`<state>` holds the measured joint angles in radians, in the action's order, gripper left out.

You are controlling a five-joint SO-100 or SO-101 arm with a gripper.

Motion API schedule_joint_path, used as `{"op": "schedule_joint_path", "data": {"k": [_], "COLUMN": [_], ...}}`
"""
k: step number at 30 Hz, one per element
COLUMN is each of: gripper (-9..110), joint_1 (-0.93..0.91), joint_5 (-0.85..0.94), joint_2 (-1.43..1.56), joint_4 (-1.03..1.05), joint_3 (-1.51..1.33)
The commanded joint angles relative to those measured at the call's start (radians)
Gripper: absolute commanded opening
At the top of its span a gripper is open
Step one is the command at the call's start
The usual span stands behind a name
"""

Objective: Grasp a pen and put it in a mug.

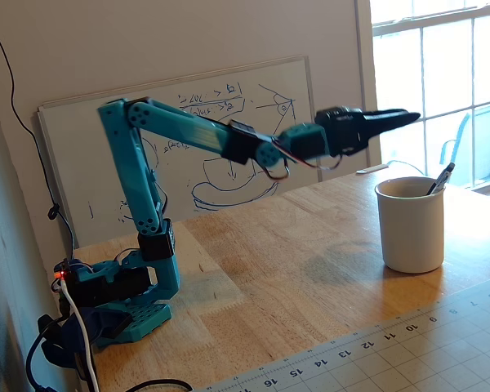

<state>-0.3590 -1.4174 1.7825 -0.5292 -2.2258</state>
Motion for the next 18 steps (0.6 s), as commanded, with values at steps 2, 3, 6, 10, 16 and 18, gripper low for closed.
{"op": "schedule_joint_path", "data": {"k": [2,3,6,10,16,18], "gripper": [17,17,17,17,11,8], "joint_1": [0.008,0.011,0.038,0.061,0.075,0.074], "joint_5": [0.005,0.005,0.014,0.140,0.566,0.710], "joint_2": [0.336,0.377,0.479,0.592,0.733,0.784], "joint_4": [0.405,0.483,0.698,0.923,1.229,1.347], "joint_3": [0.083,0.080,0.081,0.077,0.071,0.069]}}
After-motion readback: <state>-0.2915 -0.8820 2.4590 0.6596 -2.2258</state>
